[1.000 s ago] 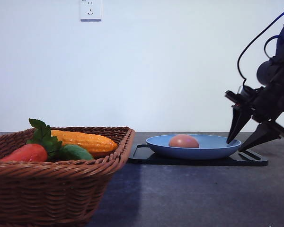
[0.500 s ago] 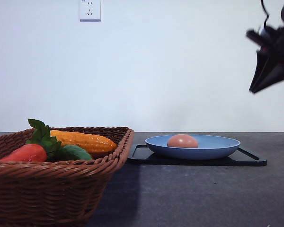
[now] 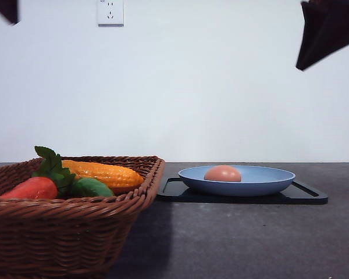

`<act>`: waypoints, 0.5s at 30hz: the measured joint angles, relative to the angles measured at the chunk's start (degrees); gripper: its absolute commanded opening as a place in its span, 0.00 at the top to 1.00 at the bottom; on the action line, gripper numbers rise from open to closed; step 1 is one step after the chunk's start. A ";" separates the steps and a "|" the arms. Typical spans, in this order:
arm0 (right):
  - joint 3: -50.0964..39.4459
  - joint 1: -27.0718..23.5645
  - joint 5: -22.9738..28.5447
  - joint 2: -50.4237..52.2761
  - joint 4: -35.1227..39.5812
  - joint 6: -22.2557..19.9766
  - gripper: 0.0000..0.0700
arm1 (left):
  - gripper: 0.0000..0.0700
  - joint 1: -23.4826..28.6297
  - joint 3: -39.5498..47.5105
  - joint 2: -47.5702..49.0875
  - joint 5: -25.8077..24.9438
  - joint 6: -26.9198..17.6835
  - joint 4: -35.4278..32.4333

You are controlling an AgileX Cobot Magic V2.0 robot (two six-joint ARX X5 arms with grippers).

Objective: Transfer egg from basket to plate and serve

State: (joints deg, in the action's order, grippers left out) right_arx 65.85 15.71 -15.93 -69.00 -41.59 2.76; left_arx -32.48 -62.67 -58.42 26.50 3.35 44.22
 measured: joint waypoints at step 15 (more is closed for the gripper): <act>-29.92 16.53 18.68 20.27 28.26 6.16 1.00 | 1.00 2.61 29.51 23.63 -8.54 8.09 -20.92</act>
State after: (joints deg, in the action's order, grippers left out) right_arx 35.93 32.24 2.76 -48.74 -13.33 8.92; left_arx -29.87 -33.16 -34.79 17.96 11.45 23.30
